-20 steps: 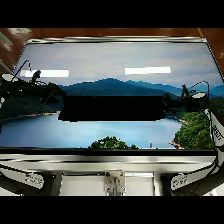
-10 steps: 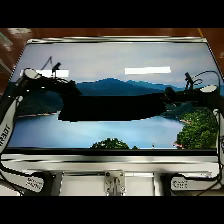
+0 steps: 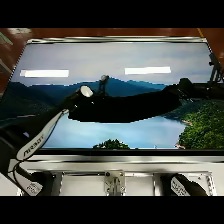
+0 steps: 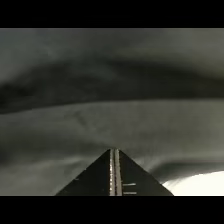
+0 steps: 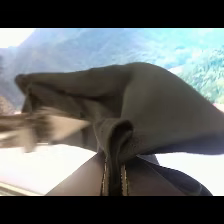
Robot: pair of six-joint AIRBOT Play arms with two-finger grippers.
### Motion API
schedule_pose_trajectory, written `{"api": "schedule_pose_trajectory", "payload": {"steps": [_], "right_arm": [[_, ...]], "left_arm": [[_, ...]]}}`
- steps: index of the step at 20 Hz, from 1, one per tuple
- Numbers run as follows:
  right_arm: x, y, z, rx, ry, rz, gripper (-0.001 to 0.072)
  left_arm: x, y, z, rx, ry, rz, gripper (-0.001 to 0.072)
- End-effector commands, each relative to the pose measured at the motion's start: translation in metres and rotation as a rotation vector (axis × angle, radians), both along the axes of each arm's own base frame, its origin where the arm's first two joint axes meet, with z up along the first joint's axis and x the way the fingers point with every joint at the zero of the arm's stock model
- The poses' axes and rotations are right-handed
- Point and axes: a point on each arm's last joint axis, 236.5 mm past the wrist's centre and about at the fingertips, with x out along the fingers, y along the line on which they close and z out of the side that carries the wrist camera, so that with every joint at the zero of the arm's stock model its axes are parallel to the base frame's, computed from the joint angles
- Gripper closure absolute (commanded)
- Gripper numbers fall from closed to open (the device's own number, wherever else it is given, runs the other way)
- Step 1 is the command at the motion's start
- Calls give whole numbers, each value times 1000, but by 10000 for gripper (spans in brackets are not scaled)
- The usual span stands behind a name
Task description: Fold the shirts.
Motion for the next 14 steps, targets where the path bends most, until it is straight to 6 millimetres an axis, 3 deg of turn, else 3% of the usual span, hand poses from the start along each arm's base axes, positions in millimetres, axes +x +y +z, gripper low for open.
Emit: {"api": "schedule_pose_trajectory", "payload": {"steps": [1, 4, 8, 11, 12, 14], "right_arm": [[-31, 7, 28, -8, -10, -16, 645], [-40, 9, 41, 8, -24, -44, 645], [-43, 13, 49, 32, -35, -57, 645], [-31, 15, 62, 74, -89, -83, 645], [-25, 15, 70, 96, -123, -101, 645], [-8, 15, 84, 155, -183, -136, 645]], "left_arm": [[-29, -59, -21, -116, 124, 37, 665], [-34, -86, -23, -204, 196, 46, 665], [-26, -96, -11, -269, 228, 15, 665], [5, -70, 7, -283, 150, 25, 667], [19, -54, 17, -265, 104, 31, 668], [55, 3, 42, -146, -48, 46, 669]]}}
